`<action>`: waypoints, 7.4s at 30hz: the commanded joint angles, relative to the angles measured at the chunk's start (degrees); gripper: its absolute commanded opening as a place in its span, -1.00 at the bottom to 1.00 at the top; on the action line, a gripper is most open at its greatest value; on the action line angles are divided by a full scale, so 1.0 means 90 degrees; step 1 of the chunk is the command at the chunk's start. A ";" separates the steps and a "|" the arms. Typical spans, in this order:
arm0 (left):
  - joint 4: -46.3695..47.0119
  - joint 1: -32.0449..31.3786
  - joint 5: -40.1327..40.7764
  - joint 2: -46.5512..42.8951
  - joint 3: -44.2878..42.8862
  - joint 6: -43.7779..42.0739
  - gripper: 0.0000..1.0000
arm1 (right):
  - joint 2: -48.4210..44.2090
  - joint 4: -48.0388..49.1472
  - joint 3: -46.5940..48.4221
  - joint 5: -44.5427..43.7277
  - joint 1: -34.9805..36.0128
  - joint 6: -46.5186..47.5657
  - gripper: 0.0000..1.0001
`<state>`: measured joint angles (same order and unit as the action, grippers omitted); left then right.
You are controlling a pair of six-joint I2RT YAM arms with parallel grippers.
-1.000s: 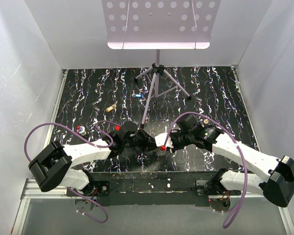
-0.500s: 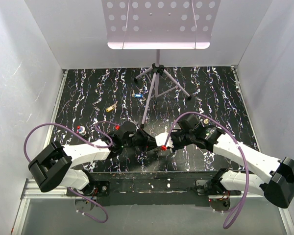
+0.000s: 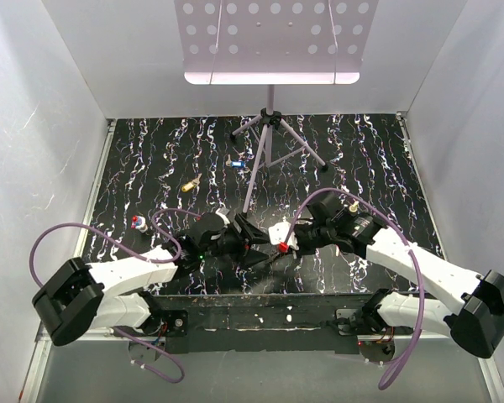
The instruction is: Put the keys on the keyring
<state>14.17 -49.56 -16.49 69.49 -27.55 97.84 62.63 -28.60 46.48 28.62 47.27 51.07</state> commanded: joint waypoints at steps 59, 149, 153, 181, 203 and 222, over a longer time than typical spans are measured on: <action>0.3385 -0.0099 -0.2308 -0.0212 0.0307 -0.9133 -0.34 | 0.1361 -0.2115 0.1750 0.3128 -0.0818 -0.0049 -0.97; 0.5945 -0.0128 -0.0023 -0.0573 0.1714 -0.6535 -1.00 | 0.1537 -0.0094 0.1555 0.4428 -0.1463 -0.3301 -0.45; 0.5935 -0.0118 -0.0004 -0.0573 0.1723 -0.6526 -1.00 | 0.1537 -0.0045 0.1535 0.4466 -0.1463 -0.3369 -0.44; 0.5798 -0.0118 0.0280 -0.0710 0.1772 -0.6428 -1.00 | 0.1625 0.0277 0.1437 0.4564 -0.1443 -0.3838 -0.65; 0.5154 -0.0118 0.0699 -0.1315 0.1850 -0.5833 -1.00 | 0.1401 0.2113 0.1067 0.5141 -0.1902 -0.6592 -0.42; 0.5700 -0.0118 0.0768 -0.0954 0.1802 -0.5559 -1.00 | 0.1654 0.2025 0.1105 0.4398 -0.1707 -0.6465 -0.36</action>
<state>61.80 -50.63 -10.44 60.49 -10.59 47.20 76.69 -11.86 55.68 68.36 30.70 -7.18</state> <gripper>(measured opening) 0.024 0.317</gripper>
